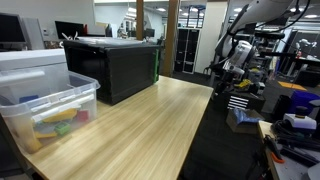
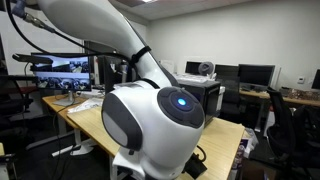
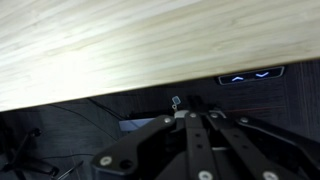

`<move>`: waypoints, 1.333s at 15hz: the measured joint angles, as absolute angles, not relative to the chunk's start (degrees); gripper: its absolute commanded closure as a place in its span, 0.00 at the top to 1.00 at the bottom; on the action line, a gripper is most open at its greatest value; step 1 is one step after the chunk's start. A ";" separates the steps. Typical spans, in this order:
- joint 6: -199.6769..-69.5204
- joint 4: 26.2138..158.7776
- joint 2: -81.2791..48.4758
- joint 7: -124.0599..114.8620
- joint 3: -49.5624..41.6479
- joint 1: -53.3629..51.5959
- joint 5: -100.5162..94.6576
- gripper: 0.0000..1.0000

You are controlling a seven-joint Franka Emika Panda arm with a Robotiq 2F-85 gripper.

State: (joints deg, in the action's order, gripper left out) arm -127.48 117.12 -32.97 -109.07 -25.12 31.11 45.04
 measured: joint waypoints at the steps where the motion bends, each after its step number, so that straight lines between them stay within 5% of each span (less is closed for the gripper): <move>1: -128.10 116.92 -33.88 -110.18 -25.11 31.10 45.04 0.01; 20: -126.29 108.89 -39.78 -120.88 -25.53 33.64 45.03 0.01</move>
